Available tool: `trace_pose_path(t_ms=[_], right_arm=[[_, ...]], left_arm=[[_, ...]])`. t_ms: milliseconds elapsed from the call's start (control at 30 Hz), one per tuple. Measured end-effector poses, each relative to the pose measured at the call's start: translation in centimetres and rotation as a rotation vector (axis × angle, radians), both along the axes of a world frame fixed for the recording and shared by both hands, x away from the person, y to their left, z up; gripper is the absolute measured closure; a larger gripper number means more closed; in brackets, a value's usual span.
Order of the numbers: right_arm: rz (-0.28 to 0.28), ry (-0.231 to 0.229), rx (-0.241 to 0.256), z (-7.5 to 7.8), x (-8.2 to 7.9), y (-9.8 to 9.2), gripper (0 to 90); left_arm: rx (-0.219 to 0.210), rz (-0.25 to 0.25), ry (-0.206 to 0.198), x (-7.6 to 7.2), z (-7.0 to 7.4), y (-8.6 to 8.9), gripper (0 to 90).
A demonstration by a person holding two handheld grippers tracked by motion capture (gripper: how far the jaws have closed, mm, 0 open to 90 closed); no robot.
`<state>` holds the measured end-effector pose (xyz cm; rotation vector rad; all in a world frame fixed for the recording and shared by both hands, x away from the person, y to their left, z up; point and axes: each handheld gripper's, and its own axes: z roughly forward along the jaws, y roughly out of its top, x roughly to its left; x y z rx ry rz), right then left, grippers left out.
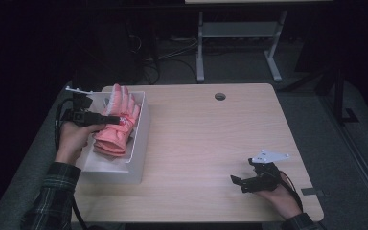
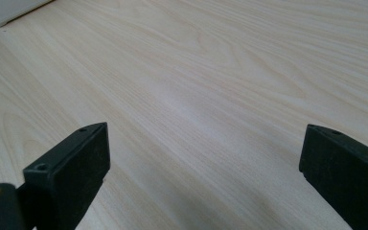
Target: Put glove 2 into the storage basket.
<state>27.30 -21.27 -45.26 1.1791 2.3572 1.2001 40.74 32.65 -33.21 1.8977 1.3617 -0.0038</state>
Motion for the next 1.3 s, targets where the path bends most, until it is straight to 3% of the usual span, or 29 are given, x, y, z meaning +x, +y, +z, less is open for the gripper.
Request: trace_pose_path(t_ms=[200,367,500,800,1100,1300], right_arm=[[0.009,-0.004,0.003,0.1,-0.1,0.0,3.3],[0.010,-0.002,0.000,0.1,-0.1,0.1,3.3],[0.009,-0.006,0.002,0.0,0.0,0.0,3.2],[0.010,-0.006,-0.002,0.0,0.1,0.1,3.3],[0.003,-0.002,0.000,-0.1,0.1,-0.1,3.3],[0.006,-0.001,-0.001,-0.1,0.2,-0.3,3.2]], left_arm=[[0.031,-0.006,0.041,0.7,-2.3,-0.8,62.7],[0.006,0.000,0.070,1.1,-4.2,-0.6,62.3],[0.020,0.000,0.104,1.3,-6.0,-0.8,61.9],[0.021,-0.015,0.127,1.5,-7.7,-0.9,58.7],[0.024,-0.019,0.122,1.5,-7.8,-0.7,32.0],[0.063,-0.029,0.073,1.4,-7.0,-0.8,18.1]])
